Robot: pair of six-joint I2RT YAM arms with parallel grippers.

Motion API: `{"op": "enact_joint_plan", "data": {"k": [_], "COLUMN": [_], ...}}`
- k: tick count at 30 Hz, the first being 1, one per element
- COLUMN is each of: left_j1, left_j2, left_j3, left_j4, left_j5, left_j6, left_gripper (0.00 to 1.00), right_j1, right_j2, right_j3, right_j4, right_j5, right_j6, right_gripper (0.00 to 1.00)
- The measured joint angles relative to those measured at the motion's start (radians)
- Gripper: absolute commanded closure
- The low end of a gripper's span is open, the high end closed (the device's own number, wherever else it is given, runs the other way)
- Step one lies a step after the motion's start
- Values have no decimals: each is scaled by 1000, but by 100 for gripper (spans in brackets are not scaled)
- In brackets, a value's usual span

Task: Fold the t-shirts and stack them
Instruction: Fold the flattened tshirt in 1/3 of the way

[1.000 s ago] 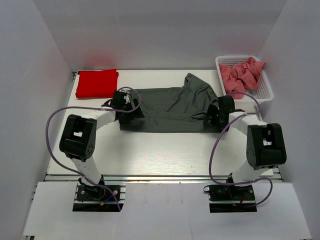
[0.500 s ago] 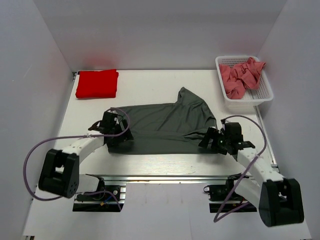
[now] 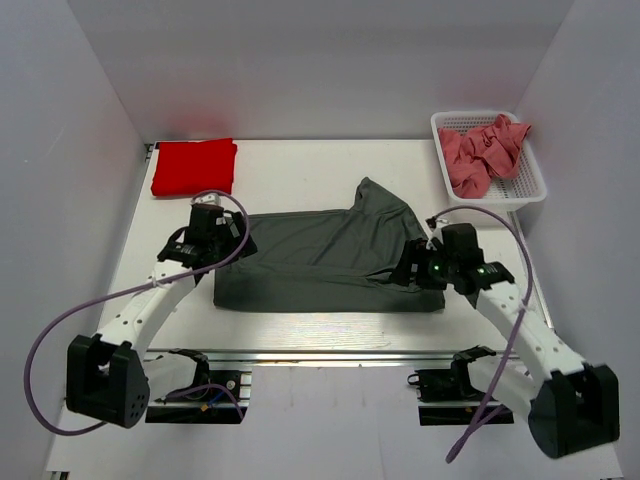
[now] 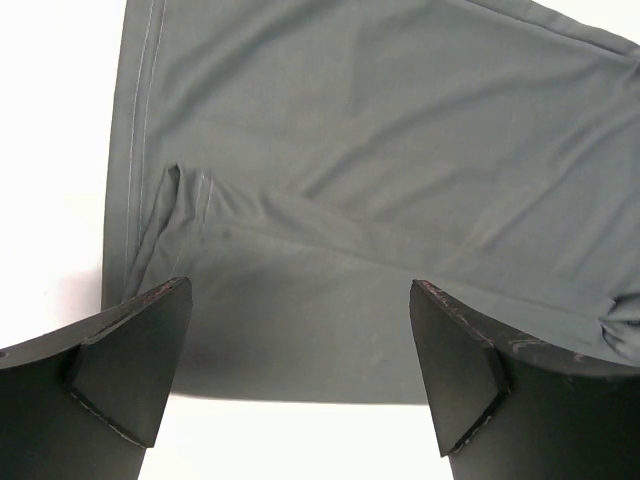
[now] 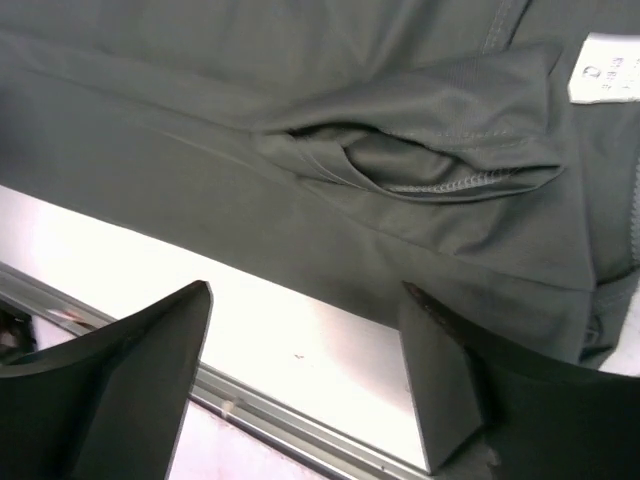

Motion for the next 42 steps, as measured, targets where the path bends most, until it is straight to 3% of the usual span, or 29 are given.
{"op": "enact_joint_plan", "data": {"k": [3, 12, 32, 38, 42], "left_j1": [1, 8, 8, 9, 9], "left_j2": [51, 120, 140, 136, 126], "left_j3": [11, 11, 22, 25, 25], "left_j4": [16, 15, 2, -5, -6], "left_j5": [-1, -4, -36, -46, -47], "left_j6": [8, 26, 42, 44, 44], "left_gripper": [0, 0, 0, 0, 0], "right_j1": [34, 100, 122, 126, 129], "right_j2": [104, 283, 572, 658, 627], "right_j3": [17, 26, 222, 355, 358], "right_j4": [-1, -2, 228, 232, 201], "right_j5": [25, 114, 262, 318, 356], "right_j6": [-10, -5, 19, -58, -79], "right_gripper": [35, 38, 33, 33, 34]}}
